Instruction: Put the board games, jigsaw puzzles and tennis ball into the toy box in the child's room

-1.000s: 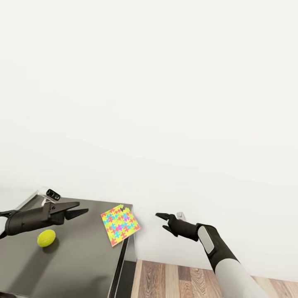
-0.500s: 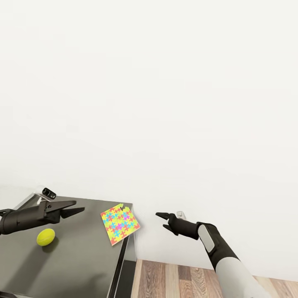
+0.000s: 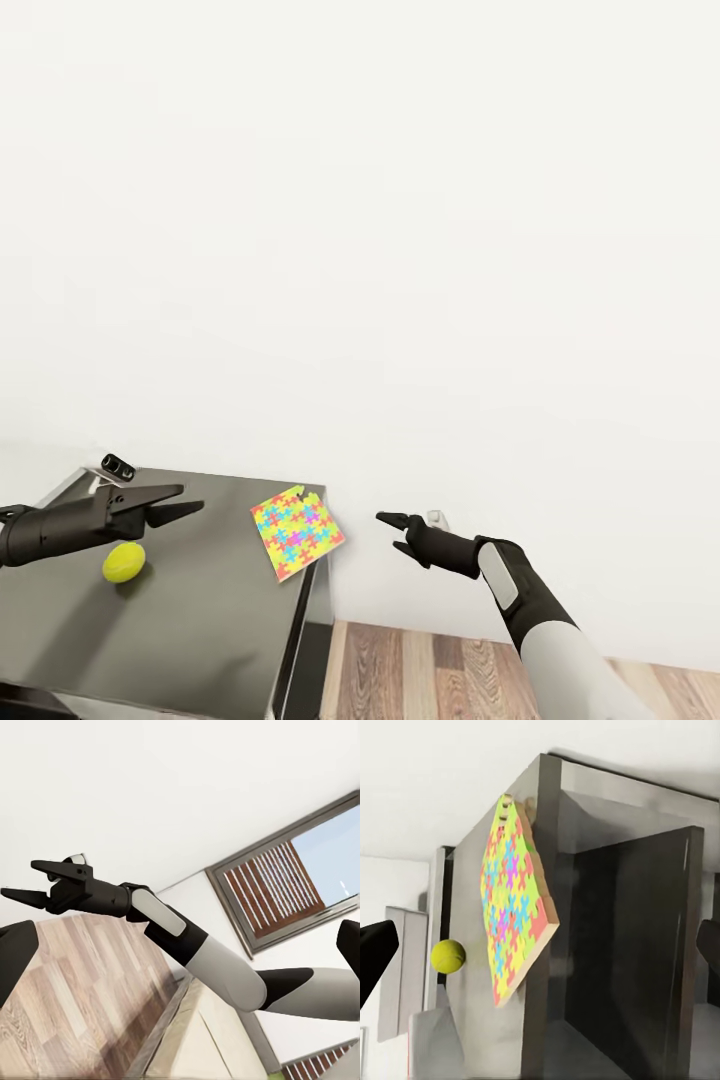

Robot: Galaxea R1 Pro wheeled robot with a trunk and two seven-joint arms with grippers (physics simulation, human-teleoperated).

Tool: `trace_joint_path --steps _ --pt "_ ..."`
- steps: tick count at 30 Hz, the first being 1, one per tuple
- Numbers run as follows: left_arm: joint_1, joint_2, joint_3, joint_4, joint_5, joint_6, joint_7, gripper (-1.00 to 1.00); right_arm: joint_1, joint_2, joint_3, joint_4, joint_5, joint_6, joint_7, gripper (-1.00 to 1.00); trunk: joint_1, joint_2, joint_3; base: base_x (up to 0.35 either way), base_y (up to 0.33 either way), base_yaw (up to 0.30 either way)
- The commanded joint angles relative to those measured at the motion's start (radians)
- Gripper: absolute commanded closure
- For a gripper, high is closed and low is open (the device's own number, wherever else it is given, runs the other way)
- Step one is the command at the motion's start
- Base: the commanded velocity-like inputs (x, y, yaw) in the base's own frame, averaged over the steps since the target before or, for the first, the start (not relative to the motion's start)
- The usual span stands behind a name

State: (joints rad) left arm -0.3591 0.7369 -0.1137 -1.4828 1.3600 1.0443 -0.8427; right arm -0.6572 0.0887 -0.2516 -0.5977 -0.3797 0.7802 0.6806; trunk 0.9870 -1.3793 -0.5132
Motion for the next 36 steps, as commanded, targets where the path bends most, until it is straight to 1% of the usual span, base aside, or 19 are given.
trace_joint_path --steps 1,13,19,29,36 --pt "-0.001 0.001 -0.002 0.001 0.001 0.003 -0.004 -1.0 -0.001 0.002 -0.006 0.0 0.002 0.005 0.003 -1.0 0.0 -0.001 -0.001 -0.163 0.134 0.0" --pt "0.0 0.001 -0.001 0.001 0.0 0.003 -0.004 -1.0 -0.001 0.005 -0.005 0.0 0.004 0.001 0.002 -1.0 0.0 -0.001 -0.001 -0.044 0.067 0.0" --pt "0.0 0.001 -0.001 0.001 -0.001 0.003 -0.004 -1.0 -0.001 0.005 -0.005 0.001 0.005 0.001 0.002 -1.0 0.0 -0.001 -0.001 -0.002 0.125 0.0" --pt "0.0 0.001 -0.001 0.001 -0.002 0.003 -0.004 -1.0 -0.001 0.004 -0.005 0.001 0.006 0.001 0.002 -1.0 0.0 -0.001 -0.001 0.0 0.02 0.0" --pt "0.0 0.001 -0.001 0.001 -0.002 0.003 -0.004 -1.0 -0.001 0.003 -0.005 0.001 0.007 -0.003 0.002 -1.0 0.0 -0.001 -0.001 0.055 0.129 0.0"
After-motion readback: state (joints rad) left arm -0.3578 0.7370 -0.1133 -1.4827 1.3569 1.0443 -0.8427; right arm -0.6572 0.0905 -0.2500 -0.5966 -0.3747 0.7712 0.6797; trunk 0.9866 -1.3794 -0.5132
